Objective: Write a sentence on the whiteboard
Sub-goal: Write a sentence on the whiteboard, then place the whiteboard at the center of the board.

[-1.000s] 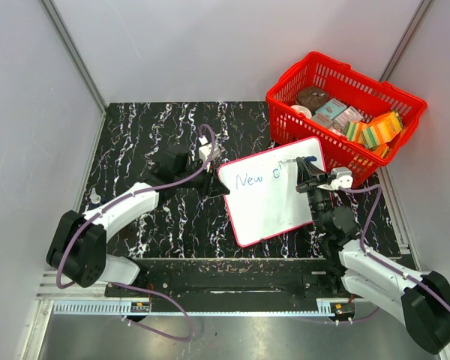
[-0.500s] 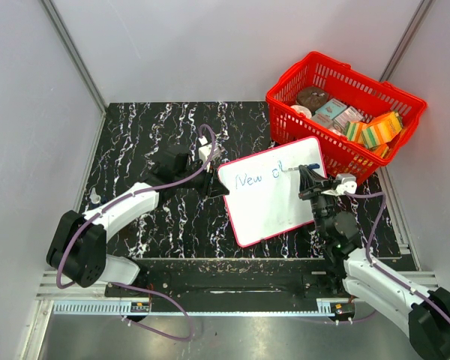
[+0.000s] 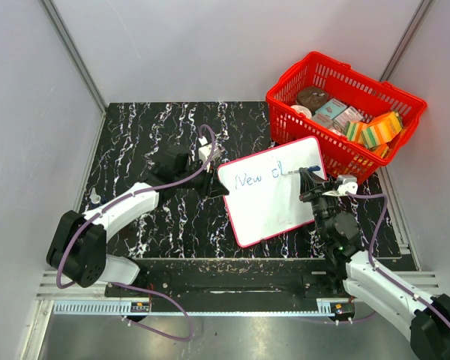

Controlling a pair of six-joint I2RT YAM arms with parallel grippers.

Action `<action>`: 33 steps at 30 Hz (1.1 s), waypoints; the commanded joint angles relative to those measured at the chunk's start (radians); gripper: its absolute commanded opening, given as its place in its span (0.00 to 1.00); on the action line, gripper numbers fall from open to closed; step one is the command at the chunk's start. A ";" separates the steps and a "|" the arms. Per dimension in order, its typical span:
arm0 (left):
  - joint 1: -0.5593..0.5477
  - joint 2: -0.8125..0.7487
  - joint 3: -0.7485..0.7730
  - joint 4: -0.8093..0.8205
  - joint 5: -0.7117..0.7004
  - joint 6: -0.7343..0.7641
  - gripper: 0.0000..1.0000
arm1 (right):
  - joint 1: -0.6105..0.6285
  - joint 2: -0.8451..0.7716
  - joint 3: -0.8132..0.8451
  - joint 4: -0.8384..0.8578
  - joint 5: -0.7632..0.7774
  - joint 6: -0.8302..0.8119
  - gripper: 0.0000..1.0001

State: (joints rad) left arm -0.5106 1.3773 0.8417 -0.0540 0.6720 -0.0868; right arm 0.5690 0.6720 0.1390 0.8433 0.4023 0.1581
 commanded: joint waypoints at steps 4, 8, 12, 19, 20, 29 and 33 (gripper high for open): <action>-0.032 0.037 -0.043 -0.090 -0.144 0.219 0.00 | -0.003 0.063 0.016 -0.003 0.016 -0.014 0.00; -0.034 0.040 -0.041 -0.092 -0.146 0.220 0.00 | -0.003 0.106 0.037 0.039 0.015 -0.035 0.00; -0.037 0.039 -0.041 -0.092 -0.149 0.222 0.00 | -0.003 0.138 0.060 0.071 0.020 -0.052 0.00; -0.037 0.040 -0.036 -0.096 -0.150 0.226 0.00 | -0.003 0.178 0.085 0.115 0.027 -0.083 0.00; -0.037 0.040 -0.036 -0.096 -0.150 0.225 0.00 | -0.004 0.176 0.086 0.122 0.029 -0.084 0.00; -0.037 0.046 -0.036 -0.098 -0.150 0.228 0.00 | -0.004 0.172 0.079 0.166 0.012 -0.097 0.00; -0.037 0.046 -0.036 -0.098 -0.152 0.226 0.00 | -0.003 0.175 0.076 0.191 0.013 -0.101 0.00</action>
State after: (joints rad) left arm -0.5194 1.3834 0.8406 -0.0799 0.6426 -0.0437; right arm 0.5686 0.8421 0.1978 0.9821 0.4046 0.0826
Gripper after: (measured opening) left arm 0.314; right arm 0.057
